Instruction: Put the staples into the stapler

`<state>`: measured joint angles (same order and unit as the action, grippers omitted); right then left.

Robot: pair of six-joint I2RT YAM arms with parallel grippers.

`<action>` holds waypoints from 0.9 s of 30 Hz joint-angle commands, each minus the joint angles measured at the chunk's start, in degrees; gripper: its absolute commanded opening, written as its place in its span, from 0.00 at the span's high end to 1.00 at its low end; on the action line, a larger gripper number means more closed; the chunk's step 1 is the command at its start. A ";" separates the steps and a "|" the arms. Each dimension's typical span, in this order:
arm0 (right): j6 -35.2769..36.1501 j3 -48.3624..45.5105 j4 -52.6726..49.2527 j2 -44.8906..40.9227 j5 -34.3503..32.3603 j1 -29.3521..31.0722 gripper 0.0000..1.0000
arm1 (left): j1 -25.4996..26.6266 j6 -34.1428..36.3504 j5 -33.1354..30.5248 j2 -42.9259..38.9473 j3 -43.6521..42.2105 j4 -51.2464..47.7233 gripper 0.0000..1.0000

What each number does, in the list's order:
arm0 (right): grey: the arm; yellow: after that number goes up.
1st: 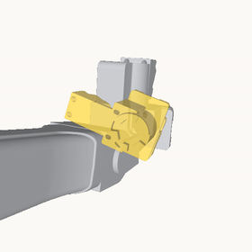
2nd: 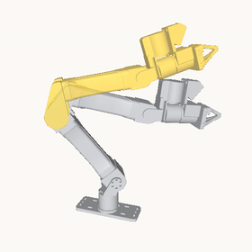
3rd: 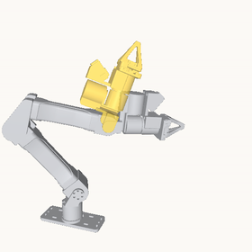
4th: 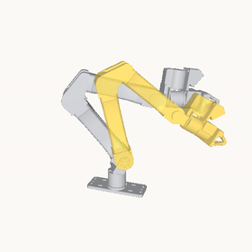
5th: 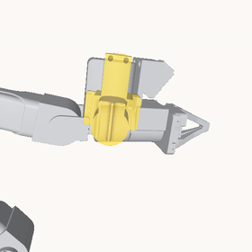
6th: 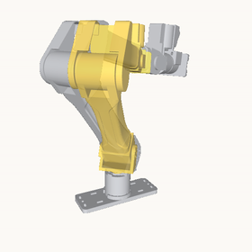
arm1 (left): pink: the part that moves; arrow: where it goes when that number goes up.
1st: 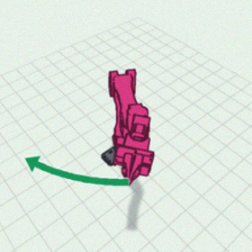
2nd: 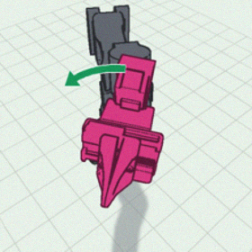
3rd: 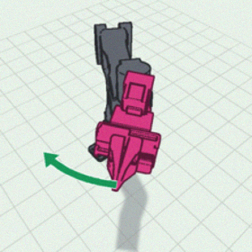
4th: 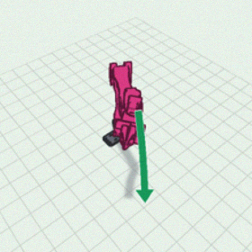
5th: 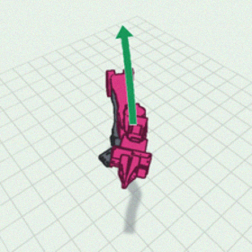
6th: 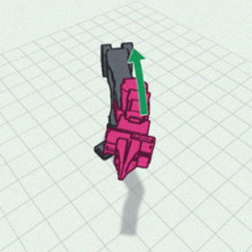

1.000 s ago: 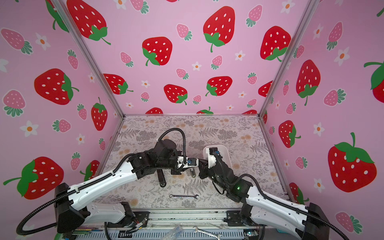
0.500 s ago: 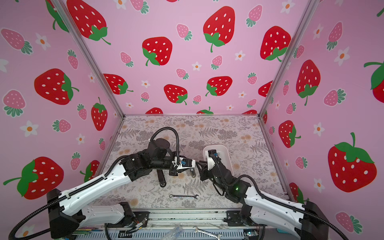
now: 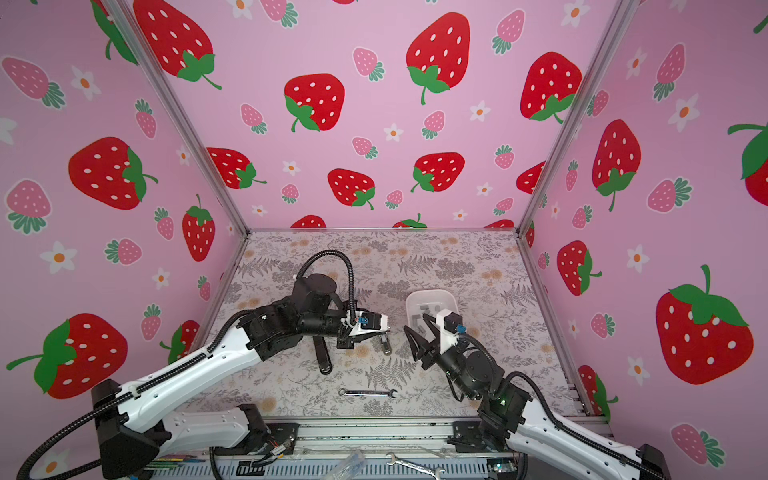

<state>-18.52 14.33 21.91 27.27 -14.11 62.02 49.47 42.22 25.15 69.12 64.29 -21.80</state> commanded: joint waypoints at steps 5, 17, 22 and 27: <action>8.97 -2.53 10.03 -1.39 20.35 0.13 0.26 | -0.42 1.42 6.23 -0.30 0.48 0.26 1.00; 12.62 -5.34 16.26 6.85 25.39 2.68 0.25 | -0.78 6.16 12.52 -0.55 0.30 -2.43 1.00; 13.66 -6.02 16.56 5.94 25.44 4.45 0.24 | -0.78 7.12 14.73 -0.06 0.46 -3.27 1.00; 14.71 -5.99 17.73 7.89 25.03 6.28 0.24 | -0.78 8.64 16.22 0.49 0.92 -4.91 1.00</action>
<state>-5.89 8.91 37.17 34.57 10.37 67.35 48.95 48.40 38.15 69.36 64.29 -24.88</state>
